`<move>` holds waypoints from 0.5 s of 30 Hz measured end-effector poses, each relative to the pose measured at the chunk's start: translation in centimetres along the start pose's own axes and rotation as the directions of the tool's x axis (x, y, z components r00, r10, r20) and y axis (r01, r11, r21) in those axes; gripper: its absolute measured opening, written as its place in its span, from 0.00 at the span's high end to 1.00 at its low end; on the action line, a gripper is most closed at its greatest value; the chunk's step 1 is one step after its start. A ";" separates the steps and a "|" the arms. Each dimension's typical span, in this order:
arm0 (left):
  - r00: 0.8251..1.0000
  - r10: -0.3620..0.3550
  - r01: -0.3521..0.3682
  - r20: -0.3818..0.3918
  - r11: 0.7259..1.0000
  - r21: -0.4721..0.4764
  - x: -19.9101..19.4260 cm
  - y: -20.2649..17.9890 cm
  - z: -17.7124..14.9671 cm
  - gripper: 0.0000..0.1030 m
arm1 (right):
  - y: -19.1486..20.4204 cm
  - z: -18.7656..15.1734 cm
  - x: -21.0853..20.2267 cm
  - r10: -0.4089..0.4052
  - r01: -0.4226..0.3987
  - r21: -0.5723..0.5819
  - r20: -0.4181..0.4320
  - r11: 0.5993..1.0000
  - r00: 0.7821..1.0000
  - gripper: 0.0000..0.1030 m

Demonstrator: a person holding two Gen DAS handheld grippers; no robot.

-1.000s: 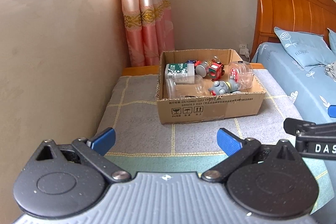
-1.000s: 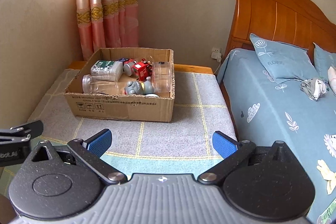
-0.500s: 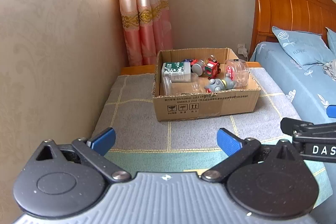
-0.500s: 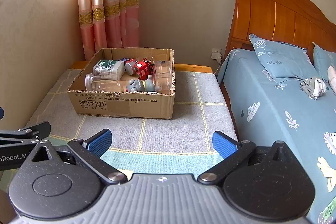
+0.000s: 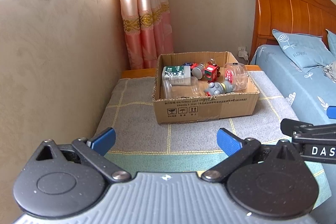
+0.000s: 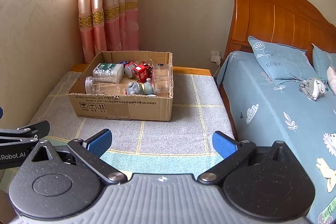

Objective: Organize rigid objects

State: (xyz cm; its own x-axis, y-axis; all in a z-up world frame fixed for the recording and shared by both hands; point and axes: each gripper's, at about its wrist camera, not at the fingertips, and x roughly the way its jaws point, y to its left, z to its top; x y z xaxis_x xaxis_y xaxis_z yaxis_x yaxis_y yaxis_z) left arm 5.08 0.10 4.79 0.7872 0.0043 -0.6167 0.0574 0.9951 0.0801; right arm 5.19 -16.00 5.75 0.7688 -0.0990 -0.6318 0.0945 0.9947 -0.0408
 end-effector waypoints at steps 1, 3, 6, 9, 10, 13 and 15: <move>1.000 -0.001 0.001 0.001 1.000 0.000 0.0 0.0 0.0 0.01 | 0.0 0.0 0.0 0.000 0.000 0.000 0.000 1.000 1.000 0.00; 1.000 -0.003 0.003 0.002 1.000 0.001 -0.1 0.0 0.0 0.01 | 0.1 0.0 0.0 -0.003 0.003 -0.003 0.000 1.000 1.000 0.00; 1.000 0.001 -0.001 0.001 1.000 0.005 -0.1 0.0 0.0 0.01 | 0.1 0.0 -0.1 -0.004 0.004 -0.002 0.001 1.000 1.000 0.00; 1.000 0.000 0.000 -0.001 1.000 0.002 -0.1 0.1 -0.1 0.01 | 0.1 0.0 -0.1 -0.004 0.004 -0.002 0.002 1.000 1.000 0.00; 1.000 0.000 0.000 0.000 1.000 0.002 -0.1 0.1 -0.1 0.01 | 0.2 0.0 -0.1 -0.004 0.004 -0.002 0.001 1.000 1.000 0.00; 1.000 0.000 0.000 0.000 1.000 0.000 -0.1 0.2 -0.1 0.01 | 0.4 -0.1 -0.2 -0.003 0.003 -0.007 0.001 1.000 1.000 0.00; 1.000 0.000 0.000 0.000 1.000 0.001 -0.1 0.1 -0.1 0.01 | 0.4 -0.1 -0.3 -0.003 0.003 -0.009 0.001 1.000 1.000 0.00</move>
State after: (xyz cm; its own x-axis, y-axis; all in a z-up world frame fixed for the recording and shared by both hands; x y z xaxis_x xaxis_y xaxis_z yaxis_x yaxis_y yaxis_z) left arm 4.96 0.26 4.76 0.7869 0.0047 -0.6171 0.0576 0.9951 0.0809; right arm 5.00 -15.55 5.85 0.7692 -0.1021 -0.6308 0.0914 0.9946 -0.0496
